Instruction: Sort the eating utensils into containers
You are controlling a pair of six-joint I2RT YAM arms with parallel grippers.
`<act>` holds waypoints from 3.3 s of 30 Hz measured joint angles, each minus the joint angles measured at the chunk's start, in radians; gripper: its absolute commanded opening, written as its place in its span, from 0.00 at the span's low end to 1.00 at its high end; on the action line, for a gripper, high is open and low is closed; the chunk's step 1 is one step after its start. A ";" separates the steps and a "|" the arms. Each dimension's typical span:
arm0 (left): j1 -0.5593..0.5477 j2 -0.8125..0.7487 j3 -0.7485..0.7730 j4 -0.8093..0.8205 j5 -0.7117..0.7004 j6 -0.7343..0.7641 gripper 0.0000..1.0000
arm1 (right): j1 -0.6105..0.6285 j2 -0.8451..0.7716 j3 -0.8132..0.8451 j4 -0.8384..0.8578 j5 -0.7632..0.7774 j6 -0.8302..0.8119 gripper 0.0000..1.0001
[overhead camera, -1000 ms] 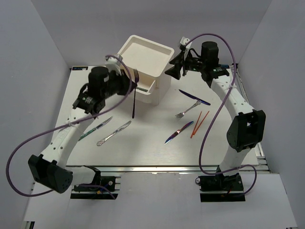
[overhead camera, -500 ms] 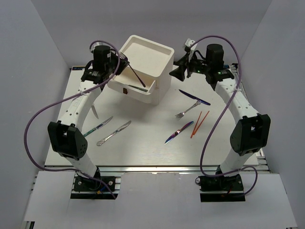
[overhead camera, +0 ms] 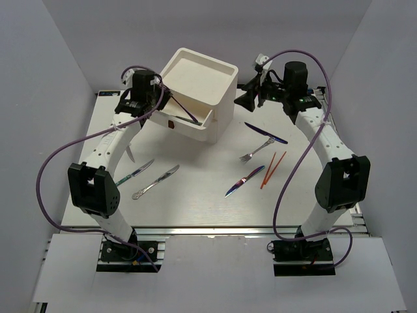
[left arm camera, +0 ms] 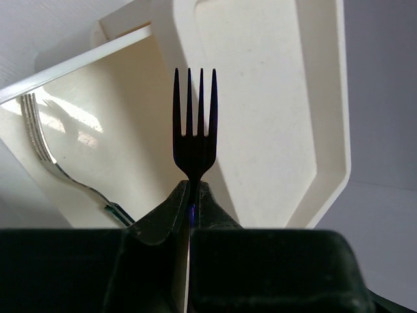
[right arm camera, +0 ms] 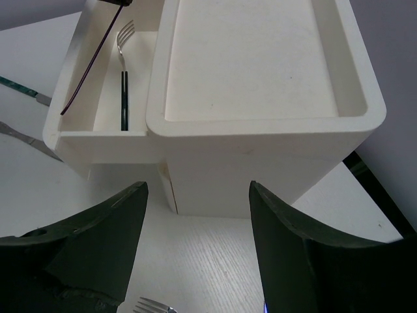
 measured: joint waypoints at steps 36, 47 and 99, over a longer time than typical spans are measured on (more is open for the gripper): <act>0.120 -0.560 -0.380 0.169 0.215 0.555 0.84 | -0.058 0.430 0.241 -1.098 0.175 -1.427 0.73; 0.124 -0.699 -0.564 0.056 0.148 0.576 0.83 | -0.042 0.510 0.242 -1.098 0.316 -1.511 0.69; 0.130 -0.756 -0.755 0.031 0.118 0.420 0.83 | 0.250 0.068 0.254 -0.496 -0.088 -0.519 0.00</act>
